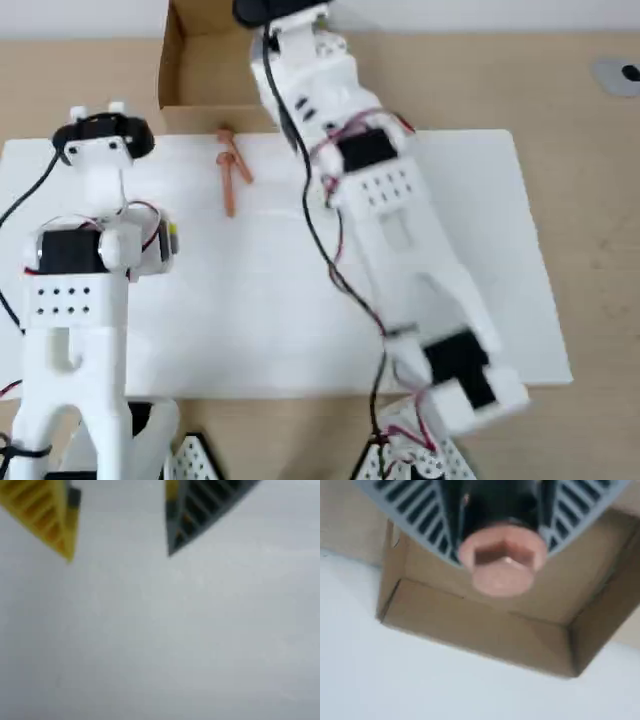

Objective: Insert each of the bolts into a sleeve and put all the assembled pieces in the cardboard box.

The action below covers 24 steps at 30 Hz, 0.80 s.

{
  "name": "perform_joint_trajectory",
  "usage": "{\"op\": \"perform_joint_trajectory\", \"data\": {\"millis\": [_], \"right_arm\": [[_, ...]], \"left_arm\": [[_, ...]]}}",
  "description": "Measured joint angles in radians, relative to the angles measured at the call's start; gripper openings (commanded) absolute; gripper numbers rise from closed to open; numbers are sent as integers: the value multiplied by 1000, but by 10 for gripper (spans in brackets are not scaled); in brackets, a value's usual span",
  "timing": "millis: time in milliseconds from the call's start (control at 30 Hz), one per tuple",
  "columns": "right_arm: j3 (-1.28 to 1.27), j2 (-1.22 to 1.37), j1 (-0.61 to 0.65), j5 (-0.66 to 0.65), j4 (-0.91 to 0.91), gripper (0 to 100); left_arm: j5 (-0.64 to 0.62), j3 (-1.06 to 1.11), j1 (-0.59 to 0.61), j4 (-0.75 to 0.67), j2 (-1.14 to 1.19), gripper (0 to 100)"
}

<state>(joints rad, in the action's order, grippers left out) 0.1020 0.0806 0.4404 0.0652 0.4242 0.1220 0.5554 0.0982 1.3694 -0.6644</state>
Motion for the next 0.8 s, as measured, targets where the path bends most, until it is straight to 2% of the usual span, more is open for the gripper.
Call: {"op": "perform_joint_trajectory", "data": {"millis": [200,567,800], "right_arm": [[282,310,-71,0,-64,9],[690,755,-72,0,-49,14],[872,928,-72,0,112,150]], "left_arm": [[0,3,0,0,0,132],[0,25,0,-46,0,131],[0,28,0,-61,2,131]]}}
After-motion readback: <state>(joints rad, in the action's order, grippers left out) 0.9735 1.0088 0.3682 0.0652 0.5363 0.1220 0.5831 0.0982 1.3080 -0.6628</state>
